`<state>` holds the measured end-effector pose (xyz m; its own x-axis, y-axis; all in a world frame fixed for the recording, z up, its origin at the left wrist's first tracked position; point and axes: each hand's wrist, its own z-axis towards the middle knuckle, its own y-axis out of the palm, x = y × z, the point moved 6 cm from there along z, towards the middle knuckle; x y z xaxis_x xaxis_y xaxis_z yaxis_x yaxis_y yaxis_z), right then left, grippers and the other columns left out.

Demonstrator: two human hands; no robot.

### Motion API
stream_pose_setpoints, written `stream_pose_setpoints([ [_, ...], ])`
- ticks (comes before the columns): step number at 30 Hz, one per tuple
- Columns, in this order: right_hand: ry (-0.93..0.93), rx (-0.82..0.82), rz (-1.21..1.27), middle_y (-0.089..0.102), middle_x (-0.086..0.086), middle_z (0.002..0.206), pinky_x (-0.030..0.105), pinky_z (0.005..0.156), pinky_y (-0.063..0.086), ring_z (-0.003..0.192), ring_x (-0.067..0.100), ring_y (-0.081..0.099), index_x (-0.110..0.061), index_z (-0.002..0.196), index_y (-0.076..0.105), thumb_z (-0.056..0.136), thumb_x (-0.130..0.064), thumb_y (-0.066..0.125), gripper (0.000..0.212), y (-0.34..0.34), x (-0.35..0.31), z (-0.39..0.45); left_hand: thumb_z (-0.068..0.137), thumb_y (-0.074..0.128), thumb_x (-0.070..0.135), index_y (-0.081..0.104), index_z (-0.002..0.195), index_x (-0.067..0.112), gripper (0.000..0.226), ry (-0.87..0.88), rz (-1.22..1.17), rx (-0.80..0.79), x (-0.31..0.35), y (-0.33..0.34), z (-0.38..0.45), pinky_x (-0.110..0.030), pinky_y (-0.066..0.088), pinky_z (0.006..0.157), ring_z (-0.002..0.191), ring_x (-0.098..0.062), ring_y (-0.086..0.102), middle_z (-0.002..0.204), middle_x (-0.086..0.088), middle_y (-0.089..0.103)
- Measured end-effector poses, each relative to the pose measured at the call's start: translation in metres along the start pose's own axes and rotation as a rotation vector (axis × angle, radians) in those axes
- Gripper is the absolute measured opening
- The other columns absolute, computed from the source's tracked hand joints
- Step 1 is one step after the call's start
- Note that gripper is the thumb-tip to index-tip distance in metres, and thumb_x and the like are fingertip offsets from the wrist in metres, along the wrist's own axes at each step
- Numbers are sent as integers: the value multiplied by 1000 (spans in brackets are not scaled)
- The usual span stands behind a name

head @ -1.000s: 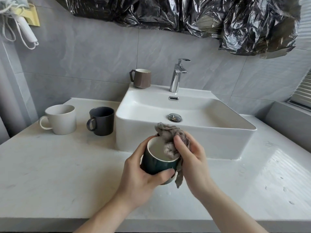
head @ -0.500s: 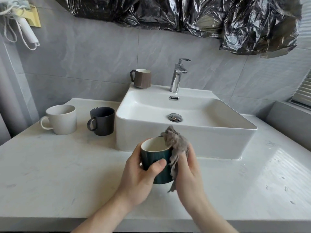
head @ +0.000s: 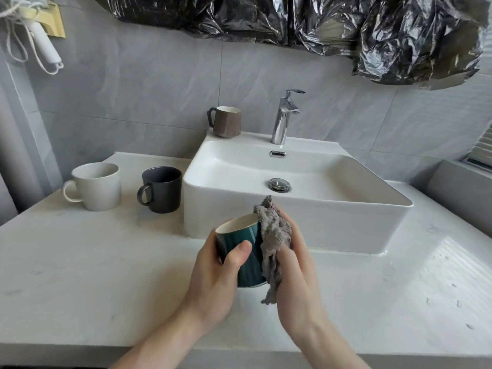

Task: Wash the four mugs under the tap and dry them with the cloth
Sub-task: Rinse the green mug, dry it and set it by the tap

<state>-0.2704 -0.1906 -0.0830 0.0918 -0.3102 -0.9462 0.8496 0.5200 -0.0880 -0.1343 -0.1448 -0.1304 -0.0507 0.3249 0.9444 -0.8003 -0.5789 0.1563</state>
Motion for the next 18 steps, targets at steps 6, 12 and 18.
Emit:
stream_pose_setpoints([
  [6,19,0,-61,75,-17,113,34,73,58,91,8,70,-54,137,55,96,-36,41,47,10,16,-3,76,65,55,68,120,17,58,17,-2,112,1,-7,-1,-49,59,97,109,-20,73,112,-1,79],
  [12,58,70,34,75,-19,115,18,76,53,95,1,68,-47,135,60,92,-26,54,48,6,14,-22,77,65,55,69,120,16,59,27,22,82,5,-6,0,-47,57,96,110,-20,72,112,-1,78],
  [18,184,-49,100,49,17,68,27,42,43,58,31,51,-16,95,60,106,-15,40,23,-1,12,-6,74,65,54,66,119,24,54,100,61,73,14,-5,-8,-18,54,84,105,-6,71,111,11,77],
])
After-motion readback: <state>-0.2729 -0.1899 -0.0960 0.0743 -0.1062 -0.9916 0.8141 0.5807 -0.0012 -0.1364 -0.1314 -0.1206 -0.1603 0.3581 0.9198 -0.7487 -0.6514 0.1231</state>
